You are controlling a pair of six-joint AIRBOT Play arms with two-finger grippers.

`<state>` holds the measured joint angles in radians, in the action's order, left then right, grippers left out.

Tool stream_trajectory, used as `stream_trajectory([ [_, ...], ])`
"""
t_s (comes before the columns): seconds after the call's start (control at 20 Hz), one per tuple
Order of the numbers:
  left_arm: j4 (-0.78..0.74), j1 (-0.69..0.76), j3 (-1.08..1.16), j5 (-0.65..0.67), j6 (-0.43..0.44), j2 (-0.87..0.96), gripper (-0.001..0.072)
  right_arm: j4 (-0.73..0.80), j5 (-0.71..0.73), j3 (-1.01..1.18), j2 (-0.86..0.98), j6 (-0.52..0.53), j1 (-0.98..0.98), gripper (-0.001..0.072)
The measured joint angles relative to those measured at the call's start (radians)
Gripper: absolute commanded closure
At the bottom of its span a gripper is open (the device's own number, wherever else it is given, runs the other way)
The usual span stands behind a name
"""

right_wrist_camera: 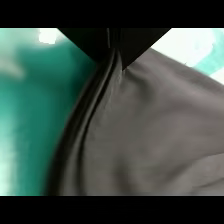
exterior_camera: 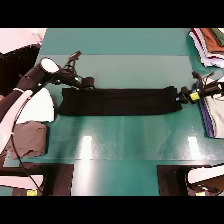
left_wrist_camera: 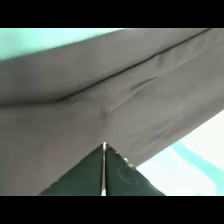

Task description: Fold the shirts.

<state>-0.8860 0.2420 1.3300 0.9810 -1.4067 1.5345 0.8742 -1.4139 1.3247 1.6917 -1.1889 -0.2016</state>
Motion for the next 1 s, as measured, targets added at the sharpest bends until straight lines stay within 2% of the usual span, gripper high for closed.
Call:
stream_trajectory([
  [0.25, 0.004, 0.12, 0.121, -0.039, -0.037, 0.158, 0.068, -0.123, -0.055, 0.171, -0.115, -0.031, 0.057, 0.0693],
  [0.55, 0.005, 0.233, 0.286, -0.039, -0.09, 0.338, 0.068, -0.256, -0.07, 0.386, -0.183, -0.086, 0.237, 0.0692],
  [1.0, -0.02, 0.25, 0.359, -0.021, -0.119, 0.4, 0.068, -0.3, 0.007, 0.471, -0.191, -0.118, 0.462, 0.0692],
])
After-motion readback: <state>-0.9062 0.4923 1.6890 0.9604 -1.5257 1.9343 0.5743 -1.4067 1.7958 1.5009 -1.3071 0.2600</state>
